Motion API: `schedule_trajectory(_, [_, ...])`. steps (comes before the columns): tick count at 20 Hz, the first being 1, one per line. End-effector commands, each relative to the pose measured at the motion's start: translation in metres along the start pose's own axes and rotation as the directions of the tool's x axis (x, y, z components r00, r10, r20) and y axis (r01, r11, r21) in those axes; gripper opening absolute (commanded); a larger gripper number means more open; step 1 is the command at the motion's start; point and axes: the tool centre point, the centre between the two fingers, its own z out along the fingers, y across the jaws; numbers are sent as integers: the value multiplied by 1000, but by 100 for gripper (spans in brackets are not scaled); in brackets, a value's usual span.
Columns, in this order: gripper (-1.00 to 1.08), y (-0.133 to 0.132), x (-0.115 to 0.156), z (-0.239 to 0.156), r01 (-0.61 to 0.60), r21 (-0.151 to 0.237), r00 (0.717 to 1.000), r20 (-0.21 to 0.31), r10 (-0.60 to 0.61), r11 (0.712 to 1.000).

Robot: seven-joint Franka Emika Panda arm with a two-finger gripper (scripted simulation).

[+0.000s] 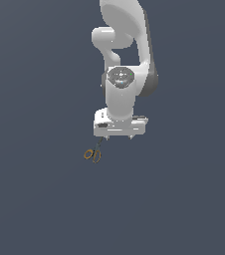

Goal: Pick up the object and move it to a goal position.

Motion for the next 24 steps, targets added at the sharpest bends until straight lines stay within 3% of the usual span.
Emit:
schedule_trajectory(1, [100, 0, 0, 0, 0, 0, 1000, 0, 0, 1000])
schedule_trajectory(9, [100, 28, 2, -16, -50, -3, 999, -7, 50, 999])
schedule_trajectory(17, [100, 29, 1, -14, -61, -2, 998, -7, 61, 998])
schedule_trajectory(24, [100, 41, -4, 7, -153, 0, 988, -10, 153, 988])
